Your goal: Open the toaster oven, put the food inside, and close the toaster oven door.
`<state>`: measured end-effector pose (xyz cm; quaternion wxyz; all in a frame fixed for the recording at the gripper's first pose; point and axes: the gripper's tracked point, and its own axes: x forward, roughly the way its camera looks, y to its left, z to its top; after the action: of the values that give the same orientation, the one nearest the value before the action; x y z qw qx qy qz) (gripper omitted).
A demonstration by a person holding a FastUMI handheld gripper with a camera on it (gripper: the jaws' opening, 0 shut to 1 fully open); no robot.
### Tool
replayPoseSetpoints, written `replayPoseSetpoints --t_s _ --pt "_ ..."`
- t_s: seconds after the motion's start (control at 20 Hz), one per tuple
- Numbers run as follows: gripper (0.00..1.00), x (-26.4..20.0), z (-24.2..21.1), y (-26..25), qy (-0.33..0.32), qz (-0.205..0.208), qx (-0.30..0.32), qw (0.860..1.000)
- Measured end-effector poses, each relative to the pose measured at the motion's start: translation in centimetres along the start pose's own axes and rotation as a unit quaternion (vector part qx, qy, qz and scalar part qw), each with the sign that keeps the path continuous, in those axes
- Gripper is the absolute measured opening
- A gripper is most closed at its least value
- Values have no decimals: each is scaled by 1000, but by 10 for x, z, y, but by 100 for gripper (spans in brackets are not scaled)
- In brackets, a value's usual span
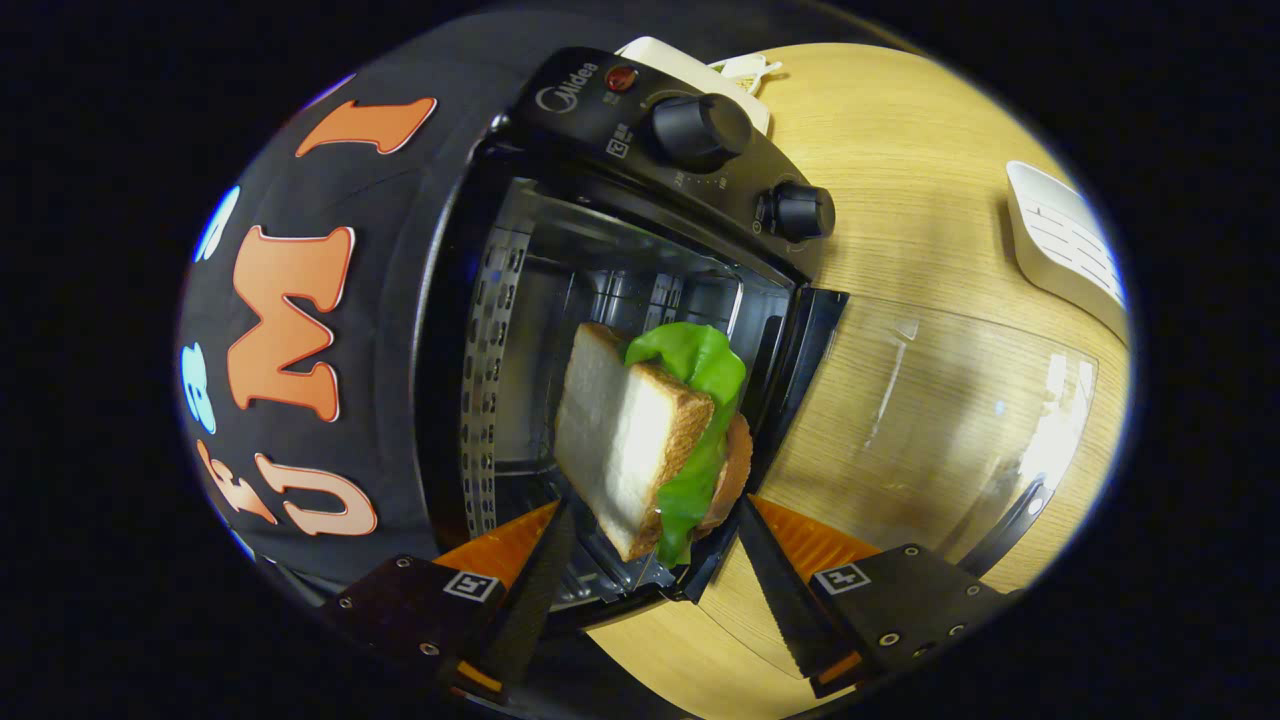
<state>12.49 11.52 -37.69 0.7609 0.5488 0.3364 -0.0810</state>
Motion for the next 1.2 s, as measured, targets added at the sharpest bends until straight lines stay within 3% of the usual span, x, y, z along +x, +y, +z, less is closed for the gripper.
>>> replayPoseSetpoints --t_s 0.35,0.6,0.75,0.9,1.05,1.2 --pt "98 -59 -8 -21 7 -4 -109 994" --pt "98 -110 -30 -45 34 5 -234 972" --pt "98 -127 -36 -76 47 -7 -334 941" --pt "99 -135 -33 -117 55 -51 -449 891" --pt "99 -134 -46 -150 99 -77 -502 856" --pt "99 -127 -48 -169 104 -115 -534 831"
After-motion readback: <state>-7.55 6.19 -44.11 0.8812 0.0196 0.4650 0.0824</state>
